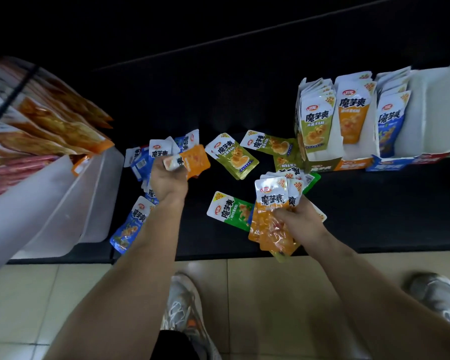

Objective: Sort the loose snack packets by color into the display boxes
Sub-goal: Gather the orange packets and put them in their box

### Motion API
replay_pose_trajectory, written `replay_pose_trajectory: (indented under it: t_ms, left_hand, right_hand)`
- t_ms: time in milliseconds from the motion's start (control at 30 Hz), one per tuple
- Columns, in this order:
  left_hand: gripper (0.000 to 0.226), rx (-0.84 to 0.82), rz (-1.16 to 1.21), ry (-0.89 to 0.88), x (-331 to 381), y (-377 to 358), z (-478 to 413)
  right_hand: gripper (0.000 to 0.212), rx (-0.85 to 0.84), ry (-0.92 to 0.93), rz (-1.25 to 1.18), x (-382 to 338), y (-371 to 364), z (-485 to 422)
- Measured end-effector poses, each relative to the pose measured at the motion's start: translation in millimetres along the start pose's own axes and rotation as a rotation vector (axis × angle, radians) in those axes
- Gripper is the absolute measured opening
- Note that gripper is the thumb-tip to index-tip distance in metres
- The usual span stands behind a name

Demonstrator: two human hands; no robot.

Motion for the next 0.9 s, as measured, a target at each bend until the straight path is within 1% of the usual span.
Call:
replay_pose_trajectory:
  t_ms: [67, 100, 167, 267, 333, 367, 400, 500, 567, 633, 700, 733, 800, 867, 900]
  left_hand:
    - [0.038, -0.032, 0.035, -0.035, 12.9, 16.8, -5.9]
    - [0.039, -0.093, 0.072, -0.046, 20.8, 23.3, -4.6]
    - [0.032, -0.258, 0.148, -0.052, 33.3, 28.5, 7.3]
    - [0.015, -0.491, 0.373, 0.041, 57.8, 23.7, 52.1]
    - [0.015, -0.630, 0.448, 0.083, 73.3, 16.8, 85.4]
    - [0.017, -0.667, 0.456, 0.071, 80.1, 14.8, 99.2]
    - [0.018, -0.673, 0.453, 0.049, 87.3, 14.9, 110.0]
    - [0.013, -0.591, 0.451, 0.002, 114.0, 22.4, 133.6]
    - [0.009, -0.533, 0.464, -0.027, 140.7, 32.6, 147.6]
    - [0.015, -0.468, 0.394, -0.085, 170.5, 48.5, 157.9]
    - [0.020, -0.458, 0.328, -0.168, 201.1, 66.7, 167.8]
    - [0.022, -0.464, 0.314, -0.196, 215.9, 77.0, 173.4]
    - [0.029, -0.484, 0.321, -0.220, 241.0, 96.6, 185.0]
    - [0.040, -0.505, 0.343, -0.208, 258.8, 114.1, 200.4]
    - [0.045, -0.530, 0.375, -0.161, 264.4, 120.6, 210.2]
  right_hand:
    - [0.019, -0.004, -0.004, -0.024, -3.8, -1.5, 2.6]
    - [0.019, -0.007, -0.010, -0.035, -5.4, -2.0, 5.0]
    - [0.025, -0.014, -0.010, -0.050, -9.7, -2.9, 11.7]
    - [0.030, -0.026, 0.001, -0.053, -15.6, 0.5, 25.9]
    - [0.028, -0.036, 0.035, -0.043, -26.8, 5.3, 41.1]
    - [0.027, -0.044, 0.054, -0.051, -35.4, 7.3, 51.9]
    - [0.027, -0.052, 0.072, -0.070, -45.4, 9.0, 62.6]
    - [0.030, -0.066, 0.117, -0.120, -79.7, 14.4, 97.9]
    - [0.041, -0.043, 0.105, -0.145, -102.1, 22.9, 123.8]
    - [0.048, -0.030, 0.055, -0.187, -119.1, 34.6, 151.2]
    - [0.049, -0.047, 0.052, -0.218, -133.0, 46.9, 180.2]
    - [0.054, -0.044, 0.066, -0.202, -138.7, 53.6, 194.3]
    - [0.061, -0.097, 0.166, -0.116, -150.6, 65.2, 231.5]
    - [0.053, -0.176, 0.246, -0.056, -154.3, 75.1, 262.6]
    - [0.052, -0.202, 0.254, -0.060, -154.2, 79.1, 275.7]
Point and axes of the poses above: each hand's wrist, its own z-axis away from the middle knuckle, its own y-axis out of the back of the hand, x = y × z, the point moved 4 cm from there along -z, towards the middle knuckle, and after that the axes turned 14 degrees about -y, right-handed, at the moved point
